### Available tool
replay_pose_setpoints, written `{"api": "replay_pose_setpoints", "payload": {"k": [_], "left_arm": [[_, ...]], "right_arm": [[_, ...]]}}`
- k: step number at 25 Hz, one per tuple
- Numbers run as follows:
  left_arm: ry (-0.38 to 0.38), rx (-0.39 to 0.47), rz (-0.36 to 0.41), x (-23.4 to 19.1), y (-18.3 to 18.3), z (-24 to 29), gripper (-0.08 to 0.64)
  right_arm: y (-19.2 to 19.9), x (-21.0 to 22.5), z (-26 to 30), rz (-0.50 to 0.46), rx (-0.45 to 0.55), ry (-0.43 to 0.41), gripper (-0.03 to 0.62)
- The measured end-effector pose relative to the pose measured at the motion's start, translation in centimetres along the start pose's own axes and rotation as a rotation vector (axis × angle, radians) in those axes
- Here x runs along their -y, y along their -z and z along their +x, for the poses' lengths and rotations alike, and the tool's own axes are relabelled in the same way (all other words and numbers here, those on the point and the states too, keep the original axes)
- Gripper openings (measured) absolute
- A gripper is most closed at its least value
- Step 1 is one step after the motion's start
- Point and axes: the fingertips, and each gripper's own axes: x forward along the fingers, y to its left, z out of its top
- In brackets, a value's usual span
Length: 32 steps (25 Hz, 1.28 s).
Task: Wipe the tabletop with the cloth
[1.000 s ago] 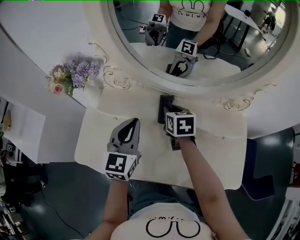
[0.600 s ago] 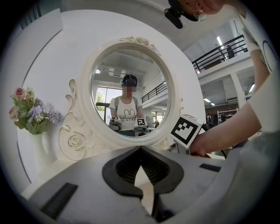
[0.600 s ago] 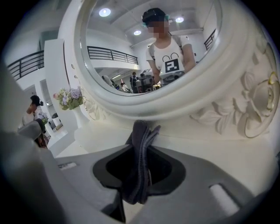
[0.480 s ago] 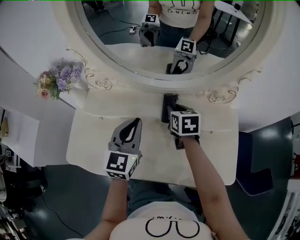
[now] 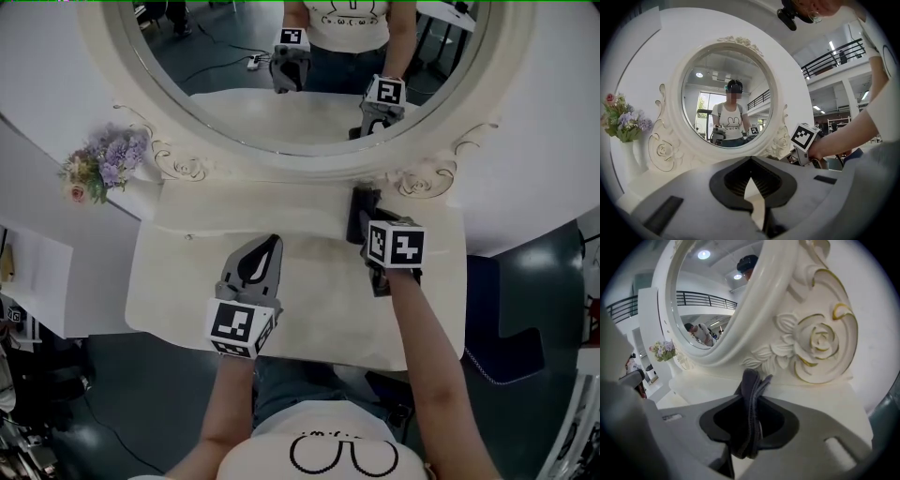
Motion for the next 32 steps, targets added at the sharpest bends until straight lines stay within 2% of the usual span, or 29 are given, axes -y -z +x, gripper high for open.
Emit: {"api": "replay_pose_setpoints", "payload": {"k": [21, 24, 29, 32], "left_arm": [[0.099, -0.019, 0.054, 4.8, -0.2, 0.6, -0.002], [0.112, -0.028, 0.059, 5.0, 0.1, 0.2, -0.002], [0.135, -0.022, 0.059, 4.6, 0.0, -0.7, -0.002], [0.156, -0.007, 0.058, 4.1, -0.4, -1.2, -0.002]], "right_arm": [[2.7, 15.8, -7.9, 0.015, 0.003, 0.266, 0.089], [3.0, 17.4, -9.1, -0.004, 0.002, 0.343, 0.089], [3.8, 19.4, -12.0, -0.07, -0.019, 0.542, 0.086], [4.1, 18.7, -13.1, -0.086, 0.014, 0.571, 0.083]]}}
